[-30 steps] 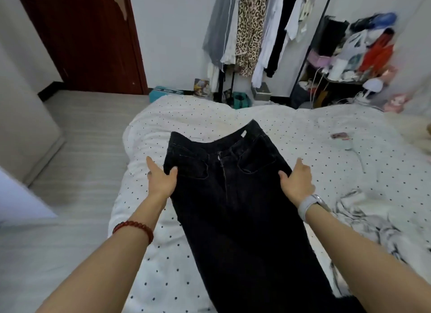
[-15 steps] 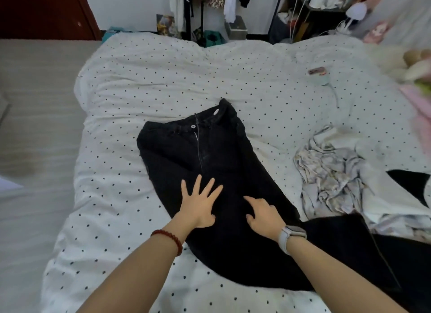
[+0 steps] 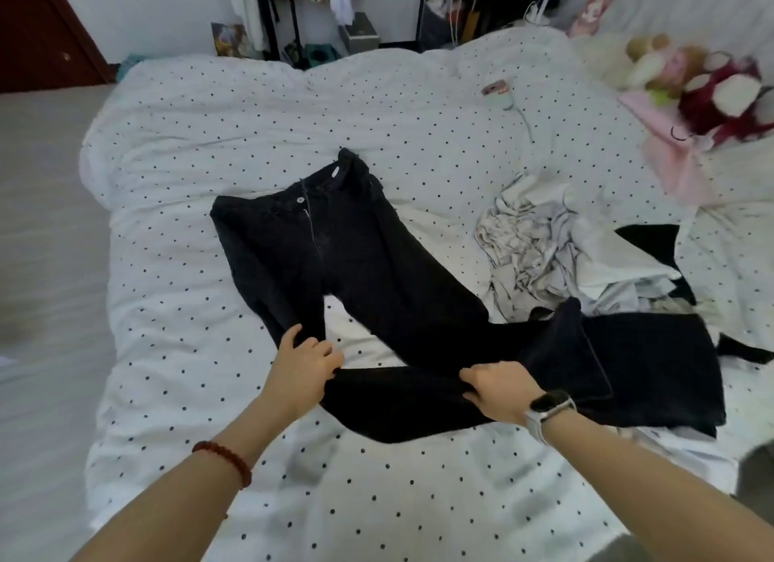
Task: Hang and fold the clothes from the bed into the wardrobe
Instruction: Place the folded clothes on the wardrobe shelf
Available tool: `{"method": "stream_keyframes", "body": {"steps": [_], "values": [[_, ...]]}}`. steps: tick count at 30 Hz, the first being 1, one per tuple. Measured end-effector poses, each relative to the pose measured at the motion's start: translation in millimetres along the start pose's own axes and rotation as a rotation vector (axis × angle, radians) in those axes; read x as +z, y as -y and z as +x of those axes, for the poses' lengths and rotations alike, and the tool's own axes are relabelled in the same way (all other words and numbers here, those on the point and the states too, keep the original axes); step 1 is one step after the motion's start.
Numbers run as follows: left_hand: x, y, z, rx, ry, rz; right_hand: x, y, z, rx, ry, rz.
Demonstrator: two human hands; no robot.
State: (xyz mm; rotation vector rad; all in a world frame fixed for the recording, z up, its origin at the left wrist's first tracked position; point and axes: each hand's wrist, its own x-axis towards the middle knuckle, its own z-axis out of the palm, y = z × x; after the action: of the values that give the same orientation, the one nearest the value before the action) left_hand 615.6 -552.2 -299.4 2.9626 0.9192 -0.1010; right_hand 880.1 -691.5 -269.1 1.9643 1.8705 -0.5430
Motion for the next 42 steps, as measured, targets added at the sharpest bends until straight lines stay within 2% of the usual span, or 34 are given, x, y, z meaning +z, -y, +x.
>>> {"method": "stream_keyframes", "body": {"steps": [3, 5, 6, 9, 11, 15, 20, 22, 25, 27, 29, 30, 31, 33, 35, 39, 42], "values": [[-0.6, -1.5, -32.2, -0.138, 0.083, -0.052, 13.8, 42.4, -29.8, -0.075, -0.056, 0.094], [-5.5, -11.8, -55.8, -0.206, 0.248, -0.055, 25.6, 72.0, -50.7, -0.062, -0.056, 0.185], [-5.7, -17.1, -64.9, -0.199, 0.313, -0.072, 30.8, 85.1, -58.8, -0.054, -0.037, 0.244], [-7.0, -43.1, -95.5, -0.102, 0.350, -0.102, 48.2, 124.9, -85.4, -0.137, 0.113, 0.475], [-6.2, -62.5, -115.3, -0.058, 0.379, -0.072, 59.4, 140.8, -102.0, -0.210, 0.226, 0.502], [5.1, -102.9, -157.3, -0.183, 0.443, -0.049, 87.4, 152.3, -126.3, -0.208, 0.343, 0.417], [28.2, -132.4, -207.0, -0.483, 0.478, -0.150, 132.9, 166.1, -153.7, -0.206, 0.250, -0.091], [39.4, -146.6, -219.5, -0.638, 0.437, -0.256, 152.7, 158.0, -164.0, -0.186, 0.263, -0.097], [58.1, -174.9, -227.2, -0.923, 0.318, -0.530, 178.6, 141.3, -174.7, -0.134, 0.321, 0.226], [68.3, -197.5, -229.0, -1.080, 0.192, -0.738, 191.4, 137.7, -178.4, -0.056, 0.152, 0.368], [75.5, -217.7, -227.2, -1.203, 0.048, -0.997, 198.2, 132.3, -172.8, 0.077, -0.078, 0.399], [79.0, -226.0, -225.0, -1.275, -0.021, -1.150, 200.6, 128.7, -166.2, 0.121, -0.135, 0.418], [83.3, -234.0, -223.0, -1.348, -0.084, -1.298, 204.0, 126.2, -158.0, 0.140, -0.148, 0.453], [90.5, -243.9, -218.1, -1.446, -0.200, -1.522, 210.7, 121.0, -136.4, 0.175, -0.066, 0.643], [95.5, -248.3, -217.4, -1.405, -0.233, -1.560, 212.2, 120.5, -120.9, 0.247, 0.064, 0.882], [102.0, -239.0, -248.4, -1.239, -0.245, -1.501, 210.7, 139.2, -123.8, 0.309, 0.152, 1.042], [93.1, -223.3, -288.3, -1.198, -0.237, -1.454, 209.7, 168.2, -157.7, 0.347, 0.320, 1.273]]}}
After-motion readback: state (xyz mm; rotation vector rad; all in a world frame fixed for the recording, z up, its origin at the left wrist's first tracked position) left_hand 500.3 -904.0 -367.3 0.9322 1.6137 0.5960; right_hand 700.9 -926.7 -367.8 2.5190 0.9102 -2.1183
